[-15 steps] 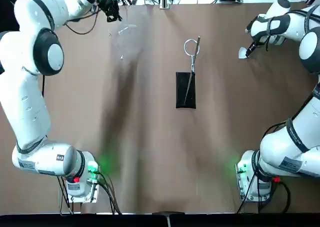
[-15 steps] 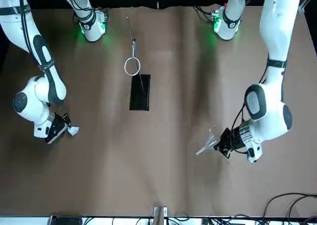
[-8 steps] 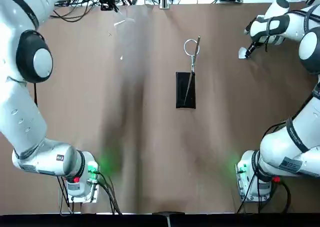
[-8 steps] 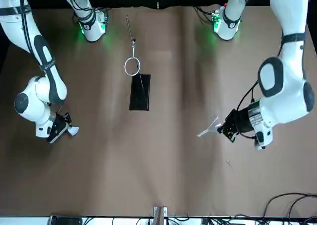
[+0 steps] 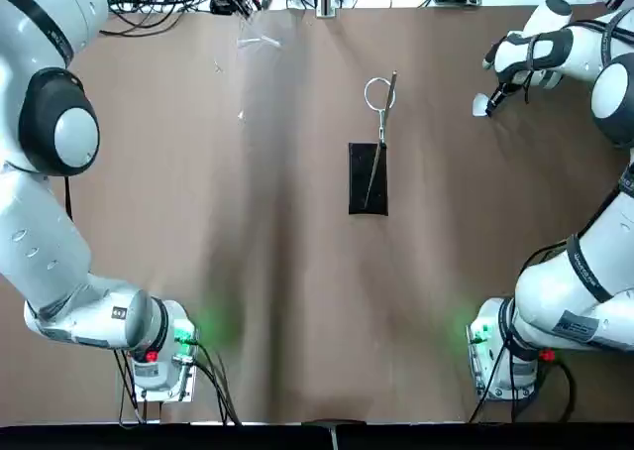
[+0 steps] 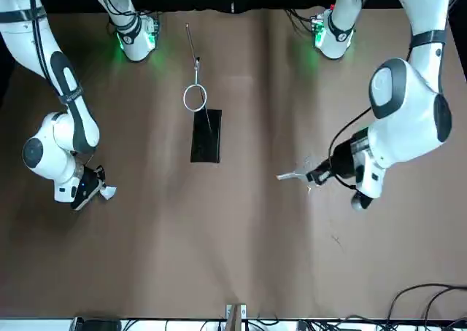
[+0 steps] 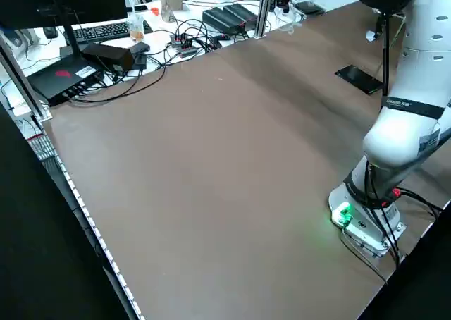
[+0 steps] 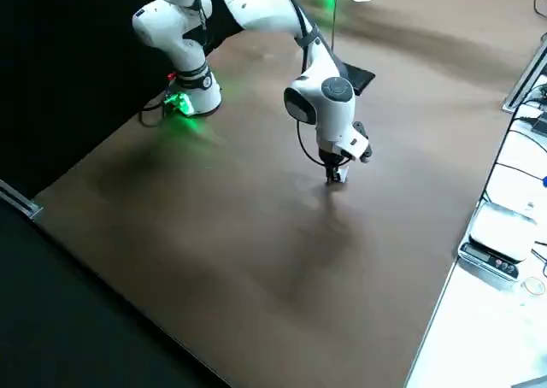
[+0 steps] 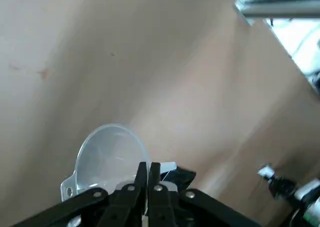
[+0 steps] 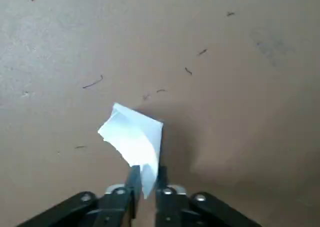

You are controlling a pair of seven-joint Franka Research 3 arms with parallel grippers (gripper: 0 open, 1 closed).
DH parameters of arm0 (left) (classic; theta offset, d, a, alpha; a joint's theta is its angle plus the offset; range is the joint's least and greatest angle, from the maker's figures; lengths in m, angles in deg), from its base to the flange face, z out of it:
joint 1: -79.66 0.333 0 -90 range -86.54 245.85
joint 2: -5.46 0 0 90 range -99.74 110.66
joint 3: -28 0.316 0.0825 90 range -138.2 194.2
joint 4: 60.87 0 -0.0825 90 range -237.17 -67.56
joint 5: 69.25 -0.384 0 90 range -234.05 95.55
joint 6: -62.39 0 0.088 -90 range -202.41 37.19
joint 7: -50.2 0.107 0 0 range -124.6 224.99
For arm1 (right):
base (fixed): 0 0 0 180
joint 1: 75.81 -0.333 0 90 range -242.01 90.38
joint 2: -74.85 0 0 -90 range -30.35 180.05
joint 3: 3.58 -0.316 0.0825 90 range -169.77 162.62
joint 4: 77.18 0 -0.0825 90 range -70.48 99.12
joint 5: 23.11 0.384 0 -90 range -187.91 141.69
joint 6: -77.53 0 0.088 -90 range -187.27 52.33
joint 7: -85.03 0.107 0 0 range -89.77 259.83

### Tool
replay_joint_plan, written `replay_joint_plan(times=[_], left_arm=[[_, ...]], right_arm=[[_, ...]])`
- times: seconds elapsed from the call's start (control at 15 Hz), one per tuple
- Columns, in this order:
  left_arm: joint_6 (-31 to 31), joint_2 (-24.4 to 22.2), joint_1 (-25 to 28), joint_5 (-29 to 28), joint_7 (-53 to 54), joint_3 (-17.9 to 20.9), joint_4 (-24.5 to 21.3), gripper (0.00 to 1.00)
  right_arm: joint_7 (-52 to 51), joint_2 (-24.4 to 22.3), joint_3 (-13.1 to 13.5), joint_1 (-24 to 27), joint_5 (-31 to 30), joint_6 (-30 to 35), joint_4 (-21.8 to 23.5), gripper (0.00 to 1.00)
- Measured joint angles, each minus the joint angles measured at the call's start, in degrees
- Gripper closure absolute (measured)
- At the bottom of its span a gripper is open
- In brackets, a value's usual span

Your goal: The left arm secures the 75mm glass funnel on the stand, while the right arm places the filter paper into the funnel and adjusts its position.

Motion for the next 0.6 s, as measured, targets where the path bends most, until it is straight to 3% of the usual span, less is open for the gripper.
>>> replay_joint_plan(times=[0.13,0.33,0.6], left_arm=[[1.29,0.00,-0.02,-0.01,5.15,-1.12,-0.01,0.97],[4.65,0.00,0.02,-0.01,11.74,-1.42,-0.13,0.97],[6.37,0.22,-0.07,-0.03,14.31,-1.50,-0.67,0.97]], right_arm=[[0.02,0.00,0.00,0.00,0.00,0.43,-0.04,0.98],[0.02,0.00,0.00,0.00,0.00,3.61,-1.01,0.99],[0.39,-0.15,-0.04,-0.01,0.12,16.24,-6.01,0.99]])
